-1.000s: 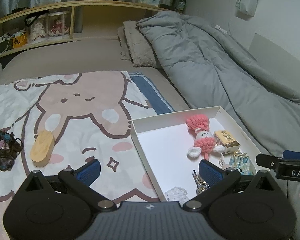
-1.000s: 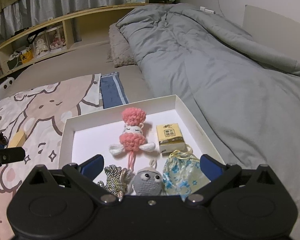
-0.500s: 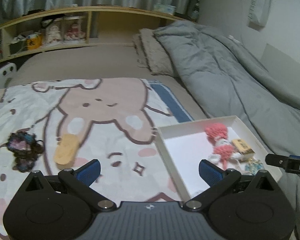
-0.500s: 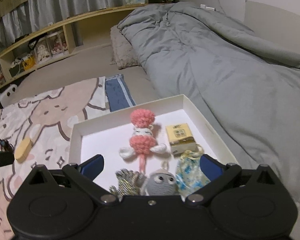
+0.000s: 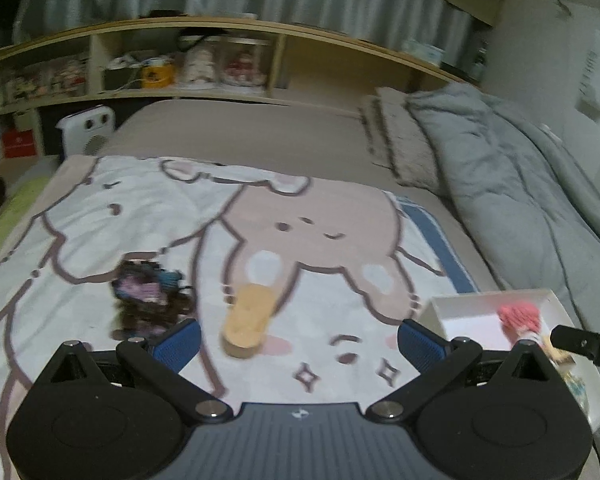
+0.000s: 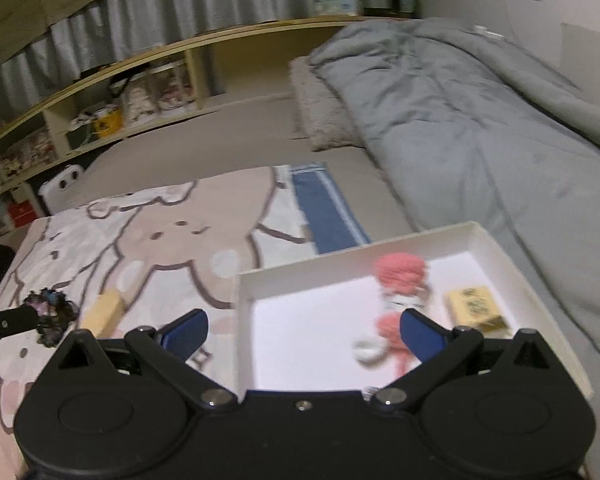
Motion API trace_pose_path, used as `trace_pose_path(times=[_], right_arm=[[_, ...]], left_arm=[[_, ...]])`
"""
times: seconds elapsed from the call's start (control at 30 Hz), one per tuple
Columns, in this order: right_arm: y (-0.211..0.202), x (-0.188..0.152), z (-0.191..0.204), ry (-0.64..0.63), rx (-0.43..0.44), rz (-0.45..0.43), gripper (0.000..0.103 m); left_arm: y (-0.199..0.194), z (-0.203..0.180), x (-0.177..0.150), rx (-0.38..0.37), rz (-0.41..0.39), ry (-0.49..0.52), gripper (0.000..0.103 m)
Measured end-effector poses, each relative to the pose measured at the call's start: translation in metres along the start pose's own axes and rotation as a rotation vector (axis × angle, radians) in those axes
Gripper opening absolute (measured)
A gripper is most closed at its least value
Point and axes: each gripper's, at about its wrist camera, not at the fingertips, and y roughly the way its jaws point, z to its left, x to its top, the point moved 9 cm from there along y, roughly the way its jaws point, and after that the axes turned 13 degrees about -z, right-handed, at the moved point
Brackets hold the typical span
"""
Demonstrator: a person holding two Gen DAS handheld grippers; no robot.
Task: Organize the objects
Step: 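Withdraw both tools from the tray toward the crocheted flower and wooden block, then grasp the brown-blue crocheted flower with the left tool while the right tool grasps the wooden oval block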
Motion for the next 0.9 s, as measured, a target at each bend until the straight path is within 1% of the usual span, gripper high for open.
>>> trace_pose_path(times=[0.23,0.4,0.5,0.63,0.9], right_arm=[[0.027,0.005,0.055,-0.037,0.074,0.000,0.103],[0.050,0.001,0.089,-0.036,0.118,0.008,0.103],[0.064,-0.005,0.106,-0.010,0.142,0.026,0.103],[0.084,-0.017,0.128,0.012,0.153,0.057,0.103],[0.119,-0.042,0.167,0.064,0.177,0.109,0.103]], left_arm=[[0.007,0.046,0.010,0.076,-0.022,-0.073,0.103],[0.015,0.079,0.015,0.137,-0.035,-0.127,0.103],[0.022,0.094,0.015,0.162,-0.041,-0.154,0.103],[0.034,0.113,0.014,0.198,-0.046,-0.190,0.103],[0.059,0.147,0.000,0.272,-0.061,-0.290,0.103]])
